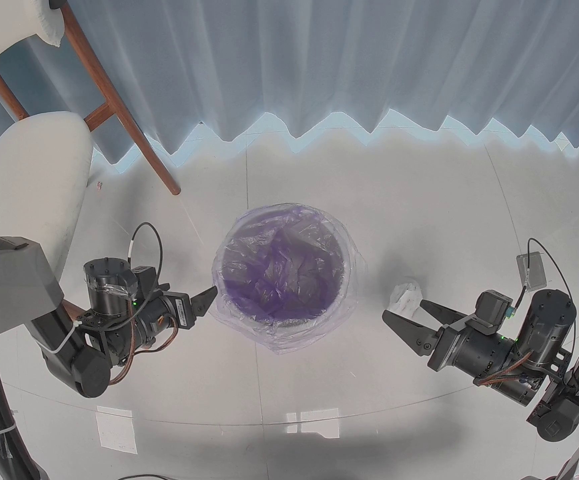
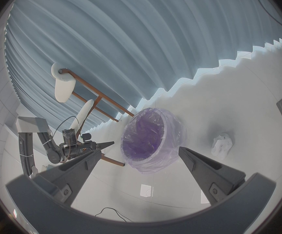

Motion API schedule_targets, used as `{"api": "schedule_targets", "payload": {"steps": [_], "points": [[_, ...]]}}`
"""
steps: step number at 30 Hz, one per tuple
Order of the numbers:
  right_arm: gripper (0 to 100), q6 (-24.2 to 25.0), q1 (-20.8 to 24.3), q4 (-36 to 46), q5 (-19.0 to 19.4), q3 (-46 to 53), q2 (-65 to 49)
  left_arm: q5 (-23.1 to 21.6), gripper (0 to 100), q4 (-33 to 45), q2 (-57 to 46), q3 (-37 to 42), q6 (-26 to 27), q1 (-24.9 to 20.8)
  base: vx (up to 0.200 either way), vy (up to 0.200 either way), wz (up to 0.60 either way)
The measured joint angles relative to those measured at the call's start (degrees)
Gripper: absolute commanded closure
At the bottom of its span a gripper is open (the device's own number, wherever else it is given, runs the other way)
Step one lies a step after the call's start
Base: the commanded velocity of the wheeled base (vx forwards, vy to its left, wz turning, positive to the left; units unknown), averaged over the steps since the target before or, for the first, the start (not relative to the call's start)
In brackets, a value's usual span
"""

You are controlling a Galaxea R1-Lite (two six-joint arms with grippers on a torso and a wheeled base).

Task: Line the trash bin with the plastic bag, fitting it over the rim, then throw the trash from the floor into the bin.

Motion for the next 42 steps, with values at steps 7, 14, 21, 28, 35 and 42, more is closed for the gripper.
{"api": "schedule_targets", "payload": {"steps": [7,14,21,28,35,42], "points": [[0,0.0,0.0,0.0,0.0,0.0,0.1,-1.7,0,-2.3,-2.8,6.3,1.0,-7.4,0.000,0.000,0.00],[0,0.0,0.0,0.0,0.0,0.0,0.1,1.6,0,-6.2,1.0,7.8,1.3,-12.6,0.000,0.000,0.00],[0,0.0,-0.1,0.0,0.0,-0.2,0.0,5.6,0,-15.2,10.2,5.2,1.1,-14.8,0.000,0.000,0.00],[0,0.0,-0.4,0.0,-0.3,-1.3,-0.7,8.7,0,-17.5,16.9,1.1,0.2,-16.9,0.000,0.000,0.00],[0,0.0,-0.6,0.0,-0.4,-1.5,-1.0,9.3,0,-17.6,19.7,-0.5,-1.2,-18.3,0.000,0.000,0.00],[0,0.0,-0.6,0.0,-0.4,-1.5,-1.1,12.9,0,-17.6,21.8,-3.9,-2.1,-18.6,0.000,0.000,0.00]]}}
